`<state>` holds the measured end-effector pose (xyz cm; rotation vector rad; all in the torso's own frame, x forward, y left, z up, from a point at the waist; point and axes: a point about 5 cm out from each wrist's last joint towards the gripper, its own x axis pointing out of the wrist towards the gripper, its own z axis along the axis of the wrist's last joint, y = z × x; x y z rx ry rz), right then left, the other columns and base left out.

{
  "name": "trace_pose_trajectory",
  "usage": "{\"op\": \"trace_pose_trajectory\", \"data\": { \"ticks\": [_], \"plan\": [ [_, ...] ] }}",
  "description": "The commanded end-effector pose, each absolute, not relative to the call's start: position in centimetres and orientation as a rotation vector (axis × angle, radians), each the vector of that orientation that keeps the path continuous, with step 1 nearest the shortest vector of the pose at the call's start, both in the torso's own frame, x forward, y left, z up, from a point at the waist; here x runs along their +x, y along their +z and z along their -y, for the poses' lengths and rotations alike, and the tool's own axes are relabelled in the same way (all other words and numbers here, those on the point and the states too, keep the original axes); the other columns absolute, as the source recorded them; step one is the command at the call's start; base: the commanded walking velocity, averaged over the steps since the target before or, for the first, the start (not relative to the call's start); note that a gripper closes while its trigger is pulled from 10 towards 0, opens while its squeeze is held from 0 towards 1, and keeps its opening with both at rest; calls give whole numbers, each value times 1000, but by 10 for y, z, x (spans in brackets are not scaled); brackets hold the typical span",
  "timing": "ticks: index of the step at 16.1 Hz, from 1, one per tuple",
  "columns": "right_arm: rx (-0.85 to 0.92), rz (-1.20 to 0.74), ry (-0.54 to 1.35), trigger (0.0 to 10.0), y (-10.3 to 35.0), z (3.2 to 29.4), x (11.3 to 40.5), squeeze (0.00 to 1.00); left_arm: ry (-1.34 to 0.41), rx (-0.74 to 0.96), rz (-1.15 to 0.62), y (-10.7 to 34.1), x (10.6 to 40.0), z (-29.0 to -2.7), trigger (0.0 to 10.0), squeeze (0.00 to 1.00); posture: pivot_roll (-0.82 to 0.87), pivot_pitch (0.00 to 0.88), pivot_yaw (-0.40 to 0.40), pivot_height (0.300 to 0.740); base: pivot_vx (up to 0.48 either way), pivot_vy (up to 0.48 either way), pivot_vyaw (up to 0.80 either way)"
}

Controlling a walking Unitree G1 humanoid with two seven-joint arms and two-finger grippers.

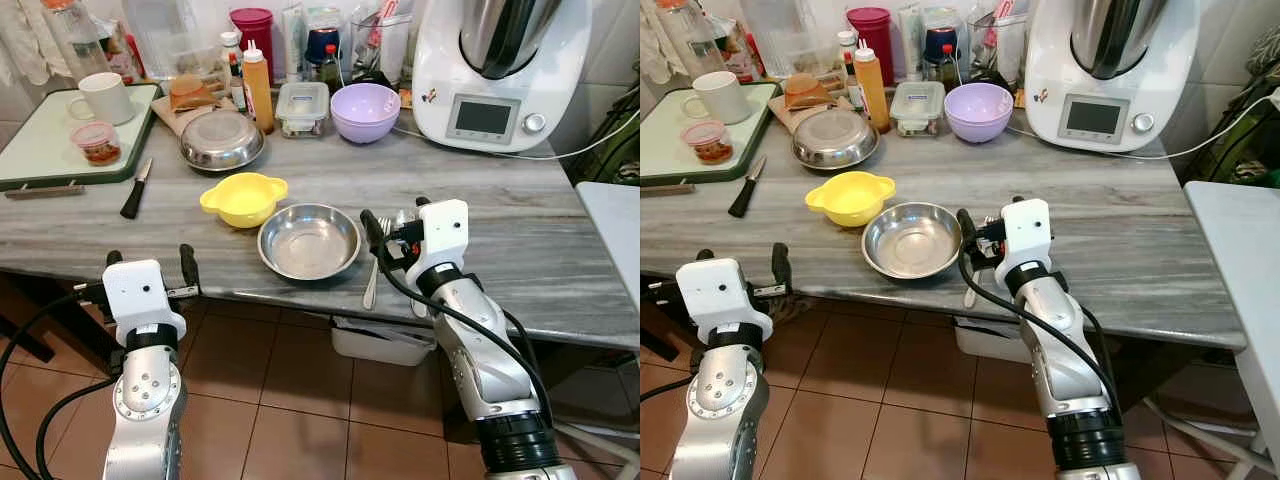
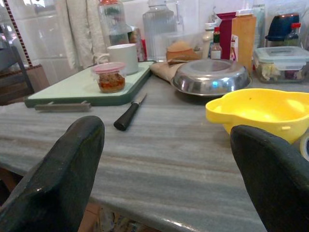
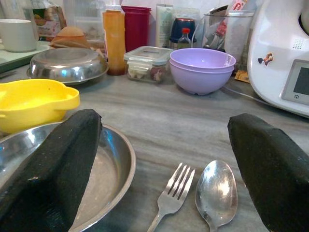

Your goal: Setting the table

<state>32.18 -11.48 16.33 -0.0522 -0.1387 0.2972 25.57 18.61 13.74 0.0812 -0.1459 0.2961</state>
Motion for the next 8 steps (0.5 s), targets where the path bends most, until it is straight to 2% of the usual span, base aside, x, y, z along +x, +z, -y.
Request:
{"op": "trace_pose_trajectory", "data": {
  "ticks": [1,8],
  "plan": [
    [-52,138,291,10000,162,115,322,0,299,86,142,136,255,-187,10000,0,-62,57,43,740,0,0,0],
    [-10,115,284,10000,157,115,319,0,290,84,139,134,255,-185,10000,0,-55,56,46,740,0,0,0]
  ]
}}
